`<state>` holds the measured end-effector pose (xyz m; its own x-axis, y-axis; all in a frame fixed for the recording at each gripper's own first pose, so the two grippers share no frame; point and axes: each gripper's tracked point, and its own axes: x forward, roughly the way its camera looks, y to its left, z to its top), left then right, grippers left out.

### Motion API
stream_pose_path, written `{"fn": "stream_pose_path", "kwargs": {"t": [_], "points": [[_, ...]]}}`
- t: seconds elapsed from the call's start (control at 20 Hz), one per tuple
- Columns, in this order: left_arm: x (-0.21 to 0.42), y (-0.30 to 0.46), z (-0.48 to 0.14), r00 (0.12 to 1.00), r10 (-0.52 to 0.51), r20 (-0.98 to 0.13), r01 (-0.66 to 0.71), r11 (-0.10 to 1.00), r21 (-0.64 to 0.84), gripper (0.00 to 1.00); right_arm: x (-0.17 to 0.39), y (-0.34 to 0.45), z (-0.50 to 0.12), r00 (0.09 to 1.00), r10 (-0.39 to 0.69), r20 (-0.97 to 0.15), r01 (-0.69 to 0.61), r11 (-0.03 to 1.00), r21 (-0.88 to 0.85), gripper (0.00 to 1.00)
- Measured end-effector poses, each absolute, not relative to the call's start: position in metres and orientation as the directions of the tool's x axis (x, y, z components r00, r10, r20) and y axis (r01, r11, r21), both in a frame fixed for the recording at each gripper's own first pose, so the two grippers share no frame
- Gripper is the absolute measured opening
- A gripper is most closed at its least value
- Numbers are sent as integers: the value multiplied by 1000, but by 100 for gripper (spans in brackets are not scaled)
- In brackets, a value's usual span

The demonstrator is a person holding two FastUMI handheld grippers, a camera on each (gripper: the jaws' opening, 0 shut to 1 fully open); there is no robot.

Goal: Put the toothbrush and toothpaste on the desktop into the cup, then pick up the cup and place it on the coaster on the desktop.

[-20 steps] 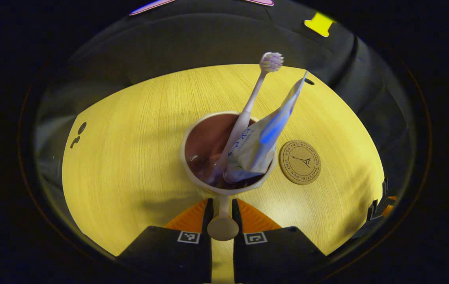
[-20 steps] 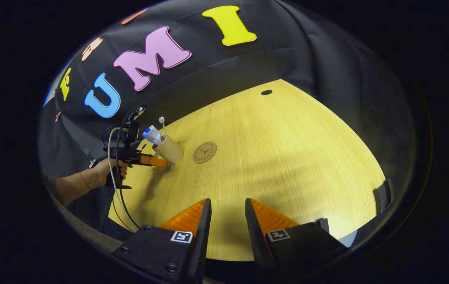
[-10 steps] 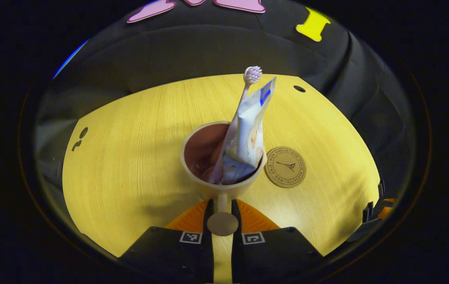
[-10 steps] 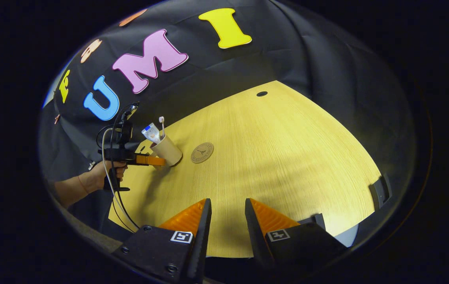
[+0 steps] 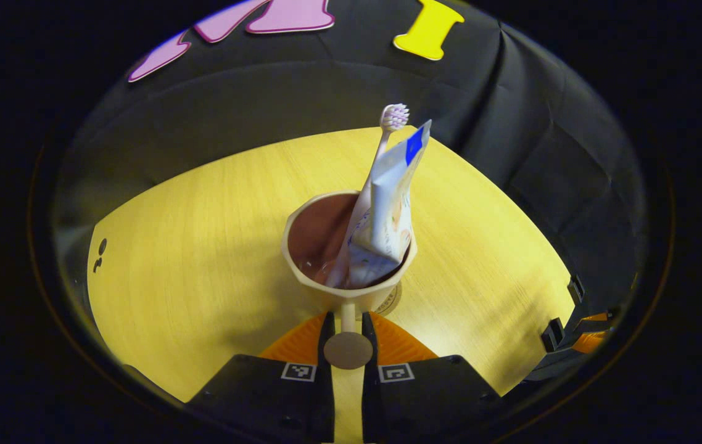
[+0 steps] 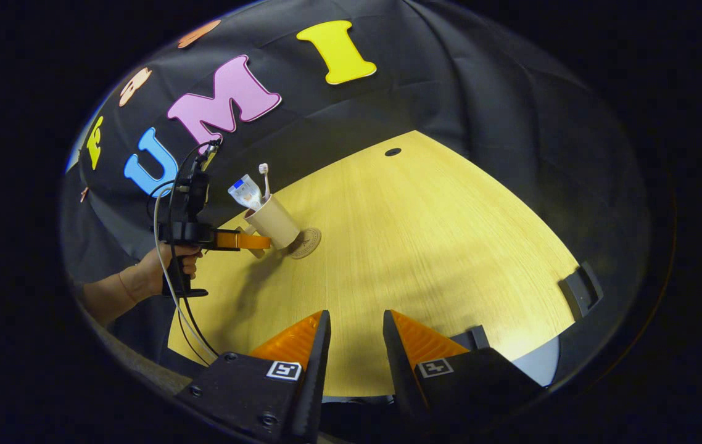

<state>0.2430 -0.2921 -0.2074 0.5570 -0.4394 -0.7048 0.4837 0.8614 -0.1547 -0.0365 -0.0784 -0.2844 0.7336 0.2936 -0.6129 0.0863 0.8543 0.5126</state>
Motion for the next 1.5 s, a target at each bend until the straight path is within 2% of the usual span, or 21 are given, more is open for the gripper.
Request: {"fn": "stream_pose_path", "kwargs": {"t": [0.75,0.8,0.85,0.9,1.0,1.1,1.15,1.25,1.45,1.5], "points": [[250,-308,-229,543,-429,-722,510,851,-122,22,-50,-104,-292,732,221,-645,177,852,493,53],[250,-310,-233,545,-425,-723,515,850,-111,17,-50,-104,-291,732,223,-644,176,851,494,53],[248,-310,-235,544,-420,-726,521,848,-100,17,-50,-102,-291,731,223,-645,176,851,494,53],[246,-310,-237,537,-418,-732,529,843,-94,23,-50,-101,-292,729,226,-646,175,851,495,53],[241,-310,-241,516,-422,-746,544,834,-96,27,-48,-98,-291,728,229,-646,172,852,495,53],[243,-311,-238,533,-423,-733,551,831,-79,32,-48,-97,-291,728,229,-647,171,852,494,53],[242,-312,-236,538,-426,-728,554,829,-75,48,-49,-98,-291,728,229,-646,171,852,495,53],[240,-312,-234,547,-416,-727,552,832,-60,67,-50,-98,-291,728,230,-646,171,851,496,53],[235,-308,-227,568,-402,-718,545,838,-38,89,-48,-98,-287,732,234,-640,160,854,495,53],[232,-306,-225,576,-399,-713,544,838,-29,90,-46,-98,-286,734,234,-638,158,855,495,53]]}}
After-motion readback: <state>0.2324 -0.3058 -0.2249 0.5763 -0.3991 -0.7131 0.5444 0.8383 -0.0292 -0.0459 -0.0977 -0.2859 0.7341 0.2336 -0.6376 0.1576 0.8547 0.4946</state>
